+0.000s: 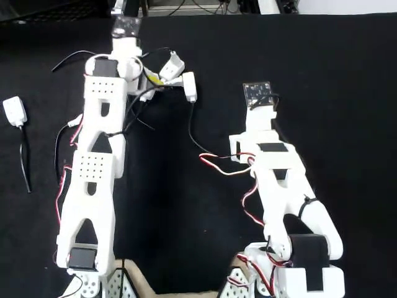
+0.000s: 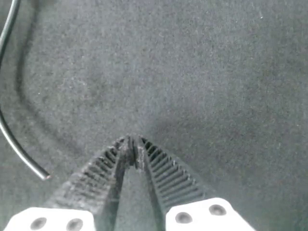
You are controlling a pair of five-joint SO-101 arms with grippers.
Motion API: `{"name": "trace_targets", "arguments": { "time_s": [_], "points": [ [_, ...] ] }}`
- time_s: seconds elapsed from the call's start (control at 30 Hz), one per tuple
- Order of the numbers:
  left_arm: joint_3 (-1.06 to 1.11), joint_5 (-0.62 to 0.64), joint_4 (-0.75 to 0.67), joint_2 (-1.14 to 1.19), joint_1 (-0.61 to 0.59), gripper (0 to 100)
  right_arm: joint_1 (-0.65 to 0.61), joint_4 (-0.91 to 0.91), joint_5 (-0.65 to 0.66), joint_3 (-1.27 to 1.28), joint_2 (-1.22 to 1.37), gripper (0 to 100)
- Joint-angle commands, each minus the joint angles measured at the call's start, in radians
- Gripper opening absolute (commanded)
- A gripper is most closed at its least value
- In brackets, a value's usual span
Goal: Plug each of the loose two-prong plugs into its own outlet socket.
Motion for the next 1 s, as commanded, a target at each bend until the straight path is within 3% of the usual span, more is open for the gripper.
{"name": "trace_targets", "arguments": {
  "time_s": [0.0, 0.27, 0.5, 0.97],
  "points": [
    [-0.079, 0.012, 0.017, -0.129, -0.081, 38, 0.006, -0.017, 0.002, -0.010, 0.002, 1.5],
    [-0.074, 0.008, 0.015, -0.278, -0.331, 38, 0.006, -0.017, 0.002, -0.010, 0.002, 1.5],
    [-0.053, 0.006, 0.014, -0.270, -0.527, 38, 0.006, -0.017, 0.002, -0.010, 0.002, 1.5],
    [0.183, -0.084, -0.209, -0.077, -0.673, 38, 0.006, -0.017, 0.002, -0.010, 0.002, 1.5]
  ]
}}
